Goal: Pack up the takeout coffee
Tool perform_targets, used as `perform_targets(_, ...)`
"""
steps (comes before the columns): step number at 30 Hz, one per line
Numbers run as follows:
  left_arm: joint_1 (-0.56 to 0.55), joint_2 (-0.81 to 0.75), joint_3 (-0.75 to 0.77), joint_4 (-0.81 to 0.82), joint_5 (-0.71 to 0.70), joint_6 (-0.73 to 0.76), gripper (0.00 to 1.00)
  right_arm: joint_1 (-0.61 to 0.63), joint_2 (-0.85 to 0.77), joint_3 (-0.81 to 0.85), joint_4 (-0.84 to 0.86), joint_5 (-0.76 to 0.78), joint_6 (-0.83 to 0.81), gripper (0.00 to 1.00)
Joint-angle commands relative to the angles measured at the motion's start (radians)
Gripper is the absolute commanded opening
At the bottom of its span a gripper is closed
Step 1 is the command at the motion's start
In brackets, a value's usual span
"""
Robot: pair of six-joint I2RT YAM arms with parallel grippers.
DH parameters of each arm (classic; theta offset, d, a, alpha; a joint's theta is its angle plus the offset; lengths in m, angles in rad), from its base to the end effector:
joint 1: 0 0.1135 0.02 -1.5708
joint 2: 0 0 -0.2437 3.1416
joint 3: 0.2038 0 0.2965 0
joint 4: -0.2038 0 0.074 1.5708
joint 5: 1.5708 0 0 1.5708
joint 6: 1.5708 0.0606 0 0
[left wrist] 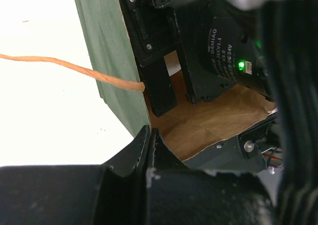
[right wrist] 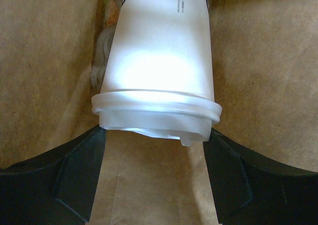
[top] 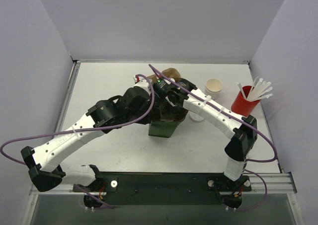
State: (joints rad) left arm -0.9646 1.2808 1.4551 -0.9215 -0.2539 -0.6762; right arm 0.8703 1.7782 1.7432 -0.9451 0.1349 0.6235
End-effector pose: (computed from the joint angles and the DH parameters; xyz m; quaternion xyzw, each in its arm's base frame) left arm 0.1966 -0.2569 0.3663 0.0805 0.9069 -0.2113 0.3556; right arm 0.2880 0.3289 0.2905 -0.0980 0.9497 0.1500 0.2569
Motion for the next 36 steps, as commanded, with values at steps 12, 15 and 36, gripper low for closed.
perform_targets(12,-0.022,-0.018,-0.019,-0.002,0.068,0.053,0.00,-0.021,0.007,-0.013,-0.023,-0.121,0.001,0.60)
perform_targets(15,-0.022,-0.018,-0.021,0.004,0.068,0.050,0.00,-0.022,0.010,-0.017,-0.023,-0.126,-0.001,0.60)
perform_targets(36,-0.020,-0.020,-0.035,0.021,0.070,0.047,0.00,-0.019,-0.010,-0.043,-0.014,-0.078,0.005,0.61)
